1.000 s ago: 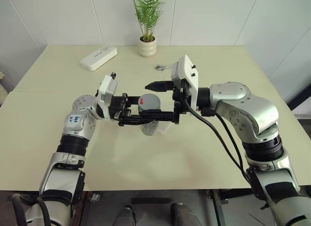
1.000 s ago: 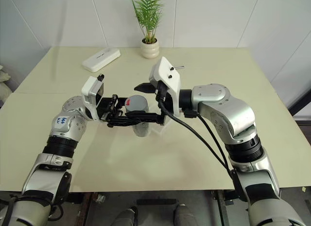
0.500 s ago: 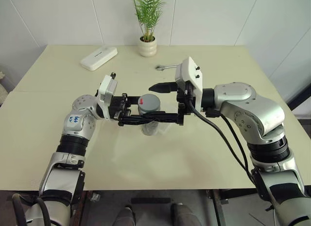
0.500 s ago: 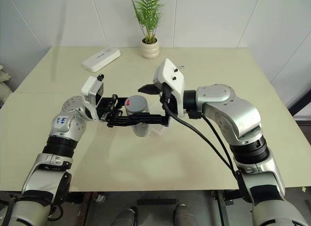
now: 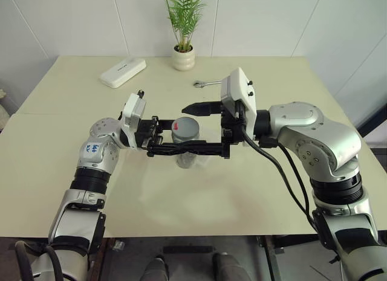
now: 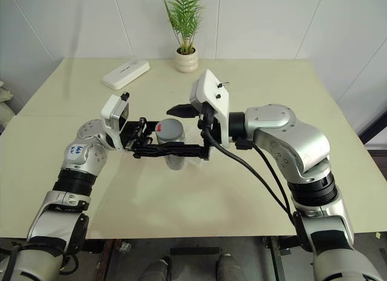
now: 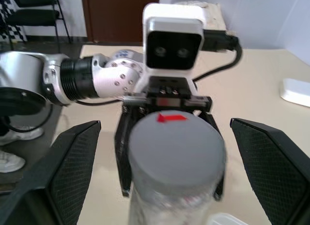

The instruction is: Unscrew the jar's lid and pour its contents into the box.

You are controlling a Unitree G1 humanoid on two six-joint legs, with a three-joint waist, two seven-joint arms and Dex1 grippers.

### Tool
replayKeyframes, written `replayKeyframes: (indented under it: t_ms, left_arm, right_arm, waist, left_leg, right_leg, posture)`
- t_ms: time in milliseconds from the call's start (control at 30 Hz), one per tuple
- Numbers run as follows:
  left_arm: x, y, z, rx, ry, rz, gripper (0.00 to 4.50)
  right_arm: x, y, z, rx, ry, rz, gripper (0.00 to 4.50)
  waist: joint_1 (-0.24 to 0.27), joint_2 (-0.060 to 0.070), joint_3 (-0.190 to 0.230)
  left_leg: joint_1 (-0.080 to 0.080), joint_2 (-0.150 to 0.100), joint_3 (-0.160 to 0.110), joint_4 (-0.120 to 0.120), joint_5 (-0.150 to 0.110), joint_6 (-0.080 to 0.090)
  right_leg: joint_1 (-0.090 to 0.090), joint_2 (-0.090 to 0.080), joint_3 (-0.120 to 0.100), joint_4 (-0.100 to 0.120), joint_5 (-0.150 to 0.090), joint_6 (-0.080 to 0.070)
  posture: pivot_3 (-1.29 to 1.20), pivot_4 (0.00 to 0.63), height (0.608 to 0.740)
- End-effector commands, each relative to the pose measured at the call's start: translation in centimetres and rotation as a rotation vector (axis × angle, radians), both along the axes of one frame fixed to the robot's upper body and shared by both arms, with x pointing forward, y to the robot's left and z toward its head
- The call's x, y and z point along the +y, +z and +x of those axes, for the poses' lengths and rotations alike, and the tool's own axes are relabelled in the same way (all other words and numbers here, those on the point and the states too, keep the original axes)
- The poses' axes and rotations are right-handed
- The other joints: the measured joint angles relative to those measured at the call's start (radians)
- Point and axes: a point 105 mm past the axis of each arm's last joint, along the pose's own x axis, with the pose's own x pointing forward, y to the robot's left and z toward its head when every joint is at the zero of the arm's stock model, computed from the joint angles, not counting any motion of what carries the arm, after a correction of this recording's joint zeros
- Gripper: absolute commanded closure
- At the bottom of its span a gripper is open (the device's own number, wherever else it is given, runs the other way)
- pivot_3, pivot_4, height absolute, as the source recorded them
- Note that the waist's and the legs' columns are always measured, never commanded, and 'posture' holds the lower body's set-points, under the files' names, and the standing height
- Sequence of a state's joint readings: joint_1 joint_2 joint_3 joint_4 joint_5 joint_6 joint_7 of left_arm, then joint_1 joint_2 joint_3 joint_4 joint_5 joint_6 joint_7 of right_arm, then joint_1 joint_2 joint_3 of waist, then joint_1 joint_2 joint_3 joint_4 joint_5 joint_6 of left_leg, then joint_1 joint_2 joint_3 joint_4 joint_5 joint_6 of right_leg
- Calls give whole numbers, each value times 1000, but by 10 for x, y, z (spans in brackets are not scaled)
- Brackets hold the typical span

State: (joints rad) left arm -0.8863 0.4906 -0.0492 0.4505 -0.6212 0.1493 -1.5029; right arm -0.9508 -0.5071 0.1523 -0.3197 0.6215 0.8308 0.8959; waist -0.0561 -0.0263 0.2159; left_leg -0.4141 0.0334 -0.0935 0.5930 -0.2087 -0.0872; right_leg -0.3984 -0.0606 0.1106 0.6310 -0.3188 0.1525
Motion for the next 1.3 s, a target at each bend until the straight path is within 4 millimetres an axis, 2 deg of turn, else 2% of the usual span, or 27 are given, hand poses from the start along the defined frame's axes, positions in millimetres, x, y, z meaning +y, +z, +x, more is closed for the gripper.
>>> replayKeyframes:
  t_ms: [33, 567, 900, 1300]
  left_arm:
    - [3, 5, -12, -61, -104, 26, 1902]
    - [3, 4, -13, -60, -108, 24, 1902]
    - [4, 4, -13, -61, -103, 26, 1902]
    - [3, 5, -12, -65, -103, 26, 1902]
  right_arm:
    - [7, 8, -5, -38, 18, 30, 0]
    - [13, 13, 17, -59, -39, 64, 0]
    - [0, 11, 17, -65, -65, 39, 0]
    - [0, 10, 10, -64, -34, 25, 0]
  waist:
    - [0, 0, 0]
    - [0, 0, 0]
    - [0, 0, 0]
    - [-1, 0, 0]
  left_leg:
    - [0, 0, 0, 0, 0, 0]
    - [0, 0, 0, 0, 0, 0]
    - [0, 0, 0, 0, 0, 0]
    - [0, 0, 0, 0, 0, 0]
  right_leg:
    - [0, 0, 0, 0, 0, 0]
    - [0, 0, 0, 0, 0, 0]
    - [0, 0, 0, 0, 0, 0]
    - [0, 0, 0, 0, 0, 0]
  posture:
    - [0, 150, 740]
    - [0, 150, 740]
    - [0, 150, 740]
    - [0, 150, 740]
